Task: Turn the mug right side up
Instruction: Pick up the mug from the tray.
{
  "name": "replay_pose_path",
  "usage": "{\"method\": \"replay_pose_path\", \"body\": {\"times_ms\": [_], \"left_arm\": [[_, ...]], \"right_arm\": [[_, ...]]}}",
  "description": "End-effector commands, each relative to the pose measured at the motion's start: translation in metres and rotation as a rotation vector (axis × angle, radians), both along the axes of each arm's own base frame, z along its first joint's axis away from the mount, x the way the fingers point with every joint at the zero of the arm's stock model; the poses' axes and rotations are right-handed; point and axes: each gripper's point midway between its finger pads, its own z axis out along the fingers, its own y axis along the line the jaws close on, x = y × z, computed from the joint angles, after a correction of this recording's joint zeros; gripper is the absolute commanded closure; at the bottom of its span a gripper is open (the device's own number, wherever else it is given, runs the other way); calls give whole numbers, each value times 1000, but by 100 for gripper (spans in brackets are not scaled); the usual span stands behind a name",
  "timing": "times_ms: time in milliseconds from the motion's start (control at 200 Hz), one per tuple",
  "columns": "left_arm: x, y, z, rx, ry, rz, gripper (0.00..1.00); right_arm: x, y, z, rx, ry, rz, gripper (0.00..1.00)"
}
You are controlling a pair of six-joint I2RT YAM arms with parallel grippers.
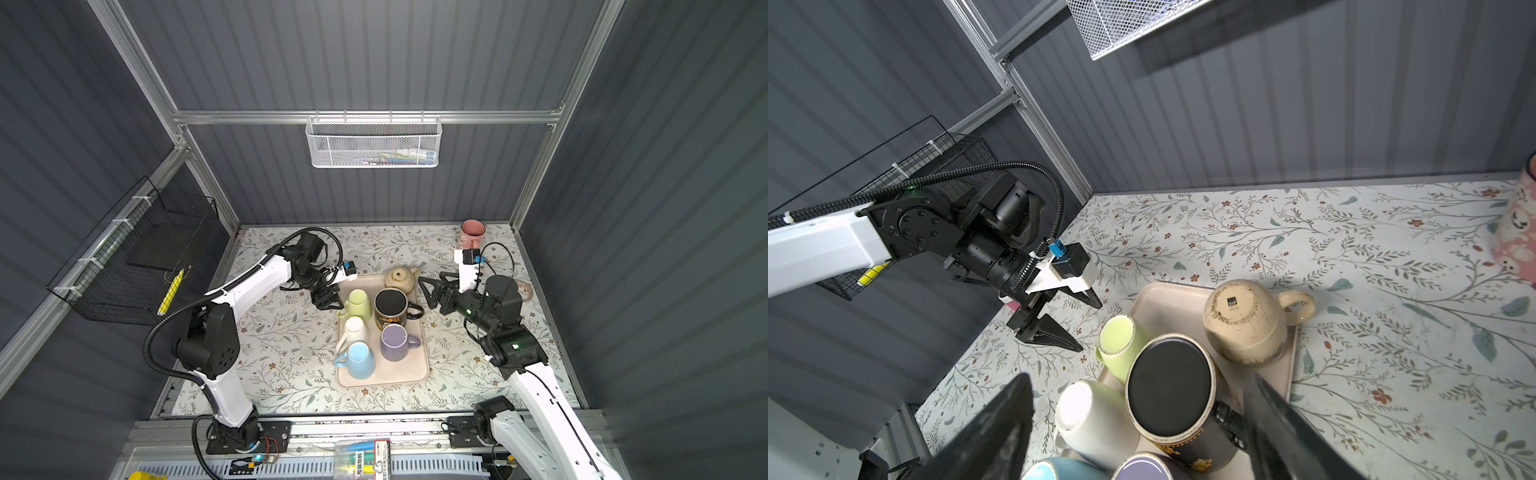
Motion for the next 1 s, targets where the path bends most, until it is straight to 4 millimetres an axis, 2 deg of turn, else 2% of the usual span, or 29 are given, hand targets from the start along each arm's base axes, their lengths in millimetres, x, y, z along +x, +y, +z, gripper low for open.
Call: {"method": "replay_pose_path", "body": {"times_ms": [0, 305, 475, 996], "left_arm": [[-5, -8, -10, -27, 33, -24, 29], [-1, -14, -26, -5, 63, -21, 40], [0, -14, -38, 42, 72, -8, 51], [1, -16, -48, 144, 76, 8, 84]], "right_arm": [[2, 1, -2, -9, -10, 0, 21], [6, 0, -7, -21, -2, -12, 21], [8, -1, -13, -30, 7, -17, 21], [8, -2, -16, -36, 7, -23, 21]]}}
